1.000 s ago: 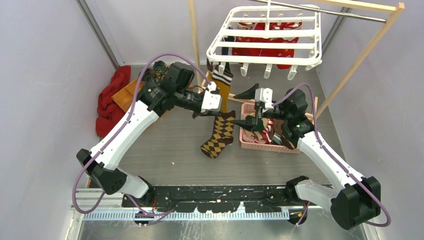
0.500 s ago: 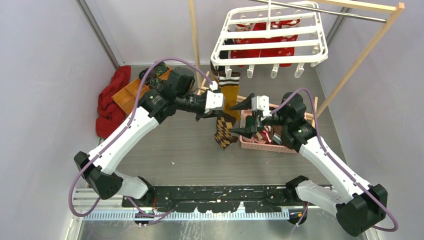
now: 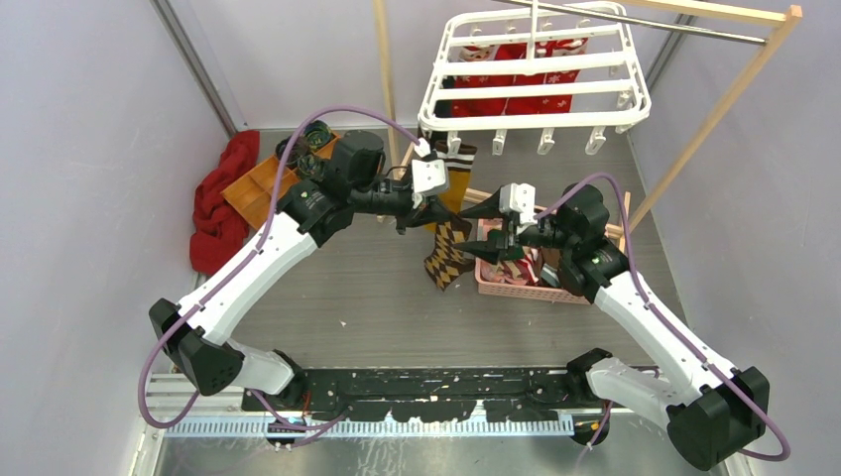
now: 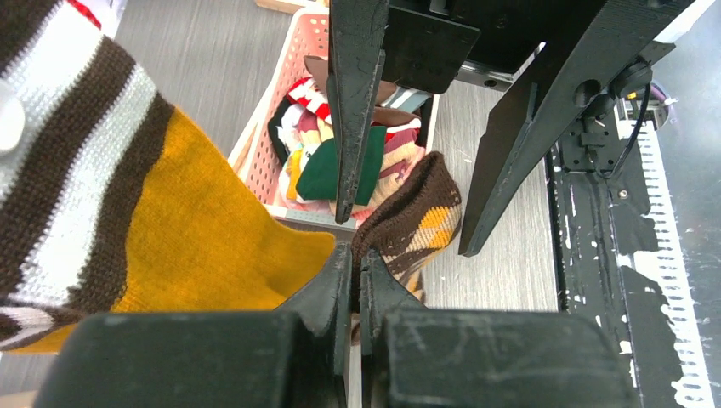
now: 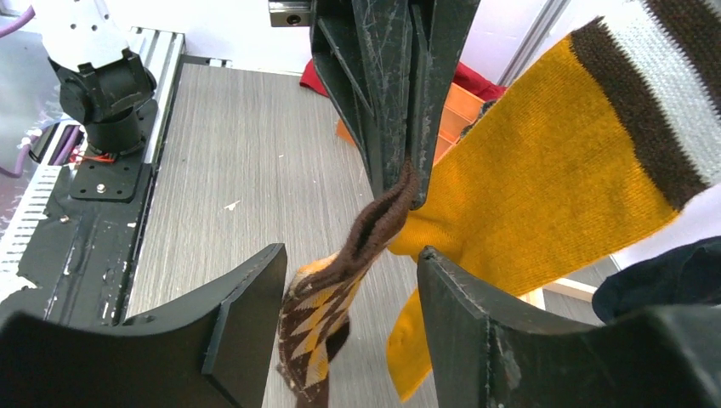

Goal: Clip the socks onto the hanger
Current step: Pick up the sock from the bin.

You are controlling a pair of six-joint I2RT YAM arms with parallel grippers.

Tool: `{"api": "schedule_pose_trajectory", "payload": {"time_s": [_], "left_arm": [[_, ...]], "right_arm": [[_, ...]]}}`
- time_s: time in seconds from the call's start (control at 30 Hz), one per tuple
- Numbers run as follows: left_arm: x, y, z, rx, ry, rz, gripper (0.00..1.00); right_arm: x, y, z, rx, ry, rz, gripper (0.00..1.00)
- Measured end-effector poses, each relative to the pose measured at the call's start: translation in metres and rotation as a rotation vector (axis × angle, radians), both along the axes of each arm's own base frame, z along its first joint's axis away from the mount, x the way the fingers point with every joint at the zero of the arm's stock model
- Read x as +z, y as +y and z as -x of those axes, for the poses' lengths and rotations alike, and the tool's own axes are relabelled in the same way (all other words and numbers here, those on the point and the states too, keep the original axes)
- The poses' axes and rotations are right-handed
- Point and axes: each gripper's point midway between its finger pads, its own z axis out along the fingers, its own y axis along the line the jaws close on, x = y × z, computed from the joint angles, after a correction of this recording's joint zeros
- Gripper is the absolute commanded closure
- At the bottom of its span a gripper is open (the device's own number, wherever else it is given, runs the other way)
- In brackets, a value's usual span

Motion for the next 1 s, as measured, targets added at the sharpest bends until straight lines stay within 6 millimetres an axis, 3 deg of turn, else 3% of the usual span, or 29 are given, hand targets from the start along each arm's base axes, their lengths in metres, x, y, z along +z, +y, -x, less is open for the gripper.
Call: {"api": "schedule_pose_trajectory", "payload": {"time_s": [0.23,0.5,0.63,0.8,1.0], "left_arm": [[0.0016,-0.0008,-0.0002,0.022,0.035,0.011,1.0],[0.0013,-0.0024,-0.0008,0.032,0.055,0.024,1.0],[-0.0015,-0.0025,-0.0014,0.037,0.066,0.024,1.0],[-0.0013,-0.0016,-0.0019,0.044,0.076,0.027,1.0],[0.0028,0.0013,-0.0025,0.054,0.082,0.043,1.0]], "right_arm": [[0.0027,-0.0013,-0.0042,-0.034,0.008,-0.009,0.46],[0.009,-0.004,-0.0063,-0.067,0.002,-0.023,0.66],[0.0095,-0.0046,-0.0073,-0.077,0.006,-0.025,0.66],[0.0088,-0.005,-0.0077,-0.082,0.011,-0.024,0.54],[0.0098,-0.0063,-0.0075,-0.091,0.013,-0.025,0.53]]}}
